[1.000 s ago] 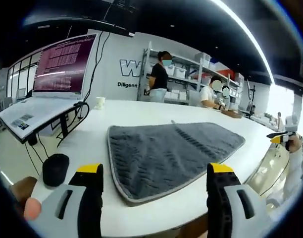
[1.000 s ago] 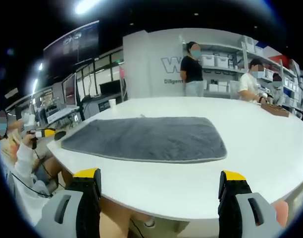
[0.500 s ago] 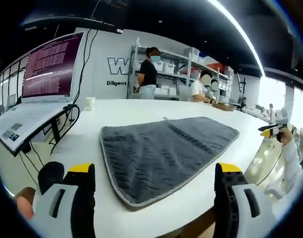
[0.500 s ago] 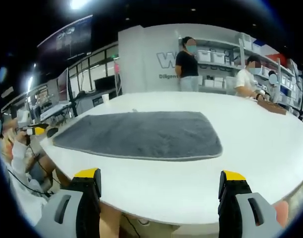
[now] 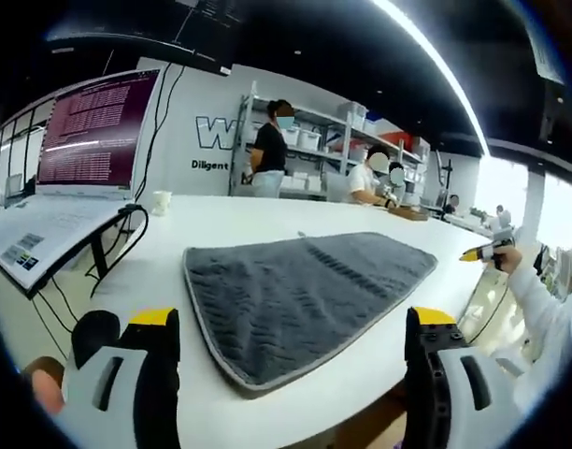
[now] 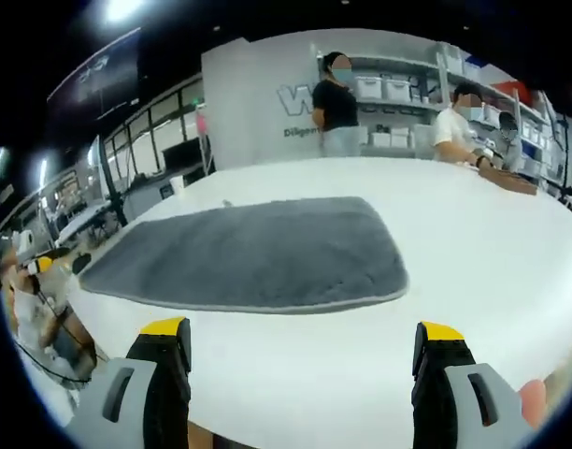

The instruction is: Open the folded towel by lifting each exposed corner and separating the folded layers until the towel lies flat within the target outline without major curled edges

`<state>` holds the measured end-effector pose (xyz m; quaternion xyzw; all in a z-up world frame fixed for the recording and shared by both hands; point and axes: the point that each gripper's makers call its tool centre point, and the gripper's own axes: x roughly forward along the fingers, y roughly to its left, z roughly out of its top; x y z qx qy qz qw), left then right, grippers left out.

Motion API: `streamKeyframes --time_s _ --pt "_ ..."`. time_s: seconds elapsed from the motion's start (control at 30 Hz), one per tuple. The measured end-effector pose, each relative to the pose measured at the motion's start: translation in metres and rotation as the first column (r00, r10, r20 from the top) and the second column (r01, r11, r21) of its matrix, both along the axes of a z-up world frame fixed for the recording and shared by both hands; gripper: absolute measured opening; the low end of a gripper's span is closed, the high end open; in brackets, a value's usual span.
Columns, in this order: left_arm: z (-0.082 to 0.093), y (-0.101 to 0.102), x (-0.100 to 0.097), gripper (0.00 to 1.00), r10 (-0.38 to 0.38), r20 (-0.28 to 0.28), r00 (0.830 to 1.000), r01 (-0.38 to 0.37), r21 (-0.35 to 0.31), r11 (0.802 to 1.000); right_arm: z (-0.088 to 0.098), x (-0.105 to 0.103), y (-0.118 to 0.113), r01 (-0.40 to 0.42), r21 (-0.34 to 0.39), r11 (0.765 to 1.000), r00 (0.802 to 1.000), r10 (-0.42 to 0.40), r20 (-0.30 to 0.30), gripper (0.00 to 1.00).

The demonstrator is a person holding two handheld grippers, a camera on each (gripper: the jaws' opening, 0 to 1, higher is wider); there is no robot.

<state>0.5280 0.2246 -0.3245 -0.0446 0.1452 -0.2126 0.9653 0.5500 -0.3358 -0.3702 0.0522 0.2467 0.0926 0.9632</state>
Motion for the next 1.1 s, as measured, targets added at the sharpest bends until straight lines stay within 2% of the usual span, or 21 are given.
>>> streamKeyframes --time_s 0.07,0.23,0.4,0.57,0.77,0.83,1.1 --pt "-0.002 0.001 0.000 1.00 -0.001 -0.007 1.000 0.001 -0.005 1.000 0.000 -0.001 -0.003 0.025 0.006 1.000 0.999 -0.025 0.022 0.99" --pt "-0.006 -0.003 0.001 1.00 -0.018 -0.024 1.000 0.018 0.020 1.000 -0.011 -0.017 -0.002 0.024 -0.051 0.998 1.000 -0.025 -0.009 0.99" --pt "-0.008 -0.008 0.000 1.00 -0.030 -0.037 0.999 0.031 0.031 0.999 -0.014 -0.030 -0.001 0.025 -0.080 0.997 1.000 -0.024 0.003 0.99" --pt "-0.007 -0.011 -0.005 1.00 -0.024 -0.045 0.999 0.026 0.053 0.998 -0.016 -0.038 0.001 0.020 -0.084 0.996 0.999 -0.017 0.033 0.99" --pt "-0.004 -0.014 -0.010 1.00 -0.010 -0.052 0.999 0.013 0.074 0.997 -0.020 -0.039 0.004 -0.018 -0.084 0.996 0.999 0.020 0.025 0.99" --pt "-0.005 -0.018 -0.015 1.00 -0.017 -0.072 0.997 0.023 0.076 0.997 -0.020 -0.039 0.005 -0.027 -0.081 0.996 0.999 0.029 0.026 0.99" --pt "-0.008 -0.028 -0.019 1.00 -0.037 -0.084 0.996 0.046 0.110 0.993 -0.011 -0.049 -0.006 -0.023 -0.064 0.998 0.998 0.027 0.065 0.99"
